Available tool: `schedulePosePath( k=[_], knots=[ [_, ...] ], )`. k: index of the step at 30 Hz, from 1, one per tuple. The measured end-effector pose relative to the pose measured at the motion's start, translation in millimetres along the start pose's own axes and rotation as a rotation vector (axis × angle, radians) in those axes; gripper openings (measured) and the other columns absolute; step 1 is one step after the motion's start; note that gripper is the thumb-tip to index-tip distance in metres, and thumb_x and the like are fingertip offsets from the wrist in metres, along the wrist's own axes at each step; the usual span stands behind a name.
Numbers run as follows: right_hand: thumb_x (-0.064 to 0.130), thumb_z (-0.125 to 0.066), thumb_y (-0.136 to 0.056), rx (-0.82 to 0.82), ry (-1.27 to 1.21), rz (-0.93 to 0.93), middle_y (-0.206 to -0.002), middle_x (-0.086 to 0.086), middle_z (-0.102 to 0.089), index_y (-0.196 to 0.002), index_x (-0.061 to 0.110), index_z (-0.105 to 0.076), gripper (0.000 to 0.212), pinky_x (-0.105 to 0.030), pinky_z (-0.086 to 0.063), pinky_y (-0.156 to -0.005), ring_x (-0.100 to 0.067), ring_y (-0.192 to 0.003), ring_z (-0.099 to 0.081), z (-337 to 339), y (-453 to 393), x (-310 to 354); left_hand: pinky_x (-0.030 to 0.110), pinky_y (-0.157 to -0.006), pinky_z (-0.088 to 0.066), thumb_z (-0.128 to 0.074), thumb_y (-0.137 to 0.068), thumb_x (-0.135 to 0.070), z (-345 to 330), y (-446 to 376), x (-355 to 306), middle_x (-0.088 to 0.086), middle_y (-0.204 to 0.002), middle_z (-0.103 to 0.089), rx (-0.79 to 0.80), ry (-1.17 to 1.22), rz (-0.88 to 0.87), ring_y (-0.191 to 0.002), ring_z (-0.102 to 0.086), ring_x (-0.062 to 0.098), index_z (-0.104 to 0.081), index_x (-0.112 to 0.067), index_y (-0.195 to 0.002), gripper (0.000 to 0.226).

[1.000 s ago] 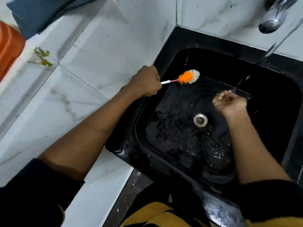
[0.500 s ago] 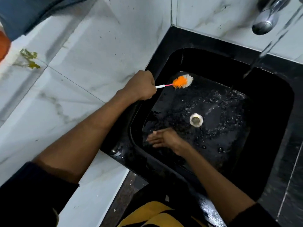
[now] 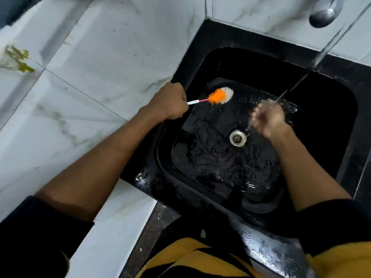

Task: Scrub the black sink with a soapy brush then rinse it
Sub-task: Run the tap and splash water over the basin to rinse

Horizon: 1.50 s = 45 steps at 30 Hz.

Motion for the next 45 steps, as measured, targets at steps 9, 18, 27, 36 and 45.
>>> schedulePosePath(
  k=[9, 18, 27, 36, 45],
  knots=[
    [0.015, -0.050, -0.100, 0.441, 0.861, -0.358, -0.082, -0.013, -0.075, -0.087, -0.001, -0.069, 0.028, -0.034, -0.058, -0.073, -0.021, -0.072, -0.072, -2.7, 79.1, -189.2, 0.051, -0.055, -0.058, -0.061, -0.077, -0.005, -12.0, -0.9, 0.6, 0.018, -0.066, -0.070, 0.025, -0.015, -0.017, -0.059, -0.068, 0.035, -0.075, -0.001, -0.075, 0.015],
    [0.015, -0.031, -0.098, -0.063, -0.311, -0.194, -0.061, -0.002, -0.055, -0.068, 0.011, -0.055, 0.039, -0.024, -0.042, -0.055, -0.014, -0.054, -0.050, 15.7, -16.8, -51.7, 0.047, -0.056, -0.060, -0.063, -0.078, -0.006, -23.7, -4.0, 8.8, 0.012, -0.061, -0.070, 0.042, -0.012, -0.008, -0.056, -0.068, 0.030, -0.076, -0.006, -0.074, 0.014],
    [0.007, -0.036, -0.096, 0.322, 0.290, -0.260, -0.065, -0.010, -0.062, -0.081, 0.010, -0.060, 0.028, -0.028, -0.050, -0.056, -0.019, -0.058, -0.060, 17.3, 18.1, -72.3, 0.040, -0.064, -0.063, -0.064, -0.076, -0.014, -32.3, -14.6, 13.1, 0.003, -0.058, -0.071, 0.045, 0.002, -0.006, -0.052, -0.067, 0.019, -0.077, -0.013, -0.074, 0.014],
    [0.008, -0.045, -0.099, 0.241, 1.123, -0.402, -0.065, -0.008, -0.070, -0.076, -0.001, -0.064, 0.031, -0.025, -0.054, -0.058, -0.017, -0.061, -0.067, 99.9, 53.0, -123.4, 0.019, -0.051, -0.047, -0.067, -0.082, -0.017, -42.4, -21.0, 5.3, 0.002, -0.059, -0.071, 0.052, 0.036, -0.049, -0.035, -0.057, 0.005, -0.076, -0.013, -0.070, 0.016],
    [0.015, -0.030, -0.101, 0.038, -0.137, -0.211, -0.064, -0.002, -0.048, -0.069, 0.011, -0.050, 0.038, -0.026, -0.042, -0.048, -0.014, -0.047, -0.045, 16.3, -10.4, -30.6, 0.019, -0.055, -0.047, -0.066, -0.083, -0.017, -55.5, -20.0, 1.5, 0.002, -0.059, -0.071, 0.073, 0.030, -0.016, -0.034, -0.056, 0.003, -0.075, -0.013, -0.068, 0.018]
  ],
)
Point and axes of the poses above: each hand's wrist, its own y-axis away from the middle knuckle, its own z-axis out of the back of the hand, x = y × z, the point moved 8 cm from there along -y, towards the middle knuckle
